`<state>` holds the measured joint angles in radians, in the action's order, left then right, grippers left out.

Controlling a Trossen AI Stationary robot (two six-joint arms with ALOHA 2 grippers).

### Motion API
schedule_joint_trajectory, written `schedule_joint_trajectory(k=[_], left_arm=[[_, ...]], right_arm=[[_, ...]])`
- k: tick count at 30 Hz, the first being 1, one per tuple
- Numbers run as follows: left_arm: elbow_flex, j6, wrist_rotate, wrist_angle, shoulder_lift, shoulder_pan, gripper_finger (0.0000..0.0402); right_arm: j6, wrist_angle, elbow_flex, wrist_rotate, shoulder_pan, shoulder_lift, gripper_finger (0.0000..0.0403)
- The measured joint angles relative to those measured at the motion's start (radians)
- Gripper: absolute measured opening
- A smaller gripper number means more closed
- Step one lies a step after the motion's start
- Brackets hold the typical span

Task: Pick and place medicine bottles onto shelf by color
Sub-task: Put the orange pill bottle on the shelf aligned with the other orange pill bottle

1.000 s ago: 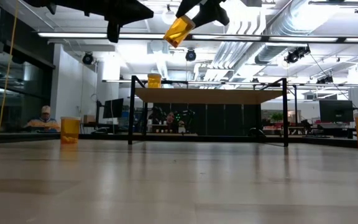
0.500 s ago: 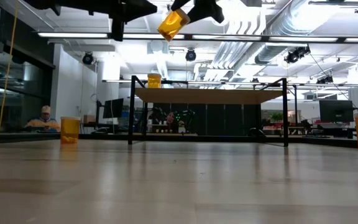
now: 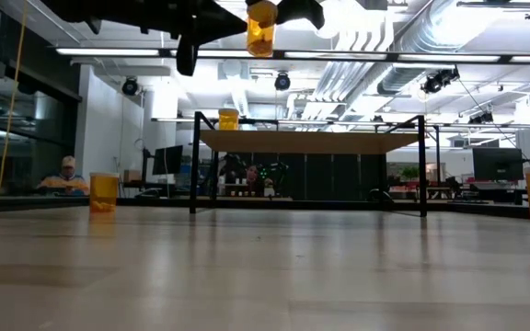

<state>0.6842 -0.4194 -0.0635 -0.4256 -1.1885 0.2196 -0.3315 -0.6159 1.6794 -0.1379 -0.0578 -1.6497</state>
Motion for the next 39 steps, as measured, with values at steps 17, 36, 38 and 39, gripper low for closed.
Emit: schedule_joint_trajectory(k=[17,36,38,39], left_arm=[[-0.001,0.141,-0.081,0.536,0.47,0.068,0.0],[0.0,0.15,-0.187,0.586,0.684,0.019,0.0],[0.0,0.142,-0.186,0.587,0.679,0.019,0.0],[0.0,0.142,-0.186,0.588,0.677,0.019,0.0]], right_arm=[[0.075,0.157,0.002,-0.109,-0.06,-0.043,0.0198],[0.071,0.382,0.0,-0.127,-0.225,-0.317,0.0198],[0.071,0.413,0.0,-0.121,-0.224,-0.317,0.0198],[0.078,0.427,0.001,-0.119,-0.224,-0.316,0.0198]])
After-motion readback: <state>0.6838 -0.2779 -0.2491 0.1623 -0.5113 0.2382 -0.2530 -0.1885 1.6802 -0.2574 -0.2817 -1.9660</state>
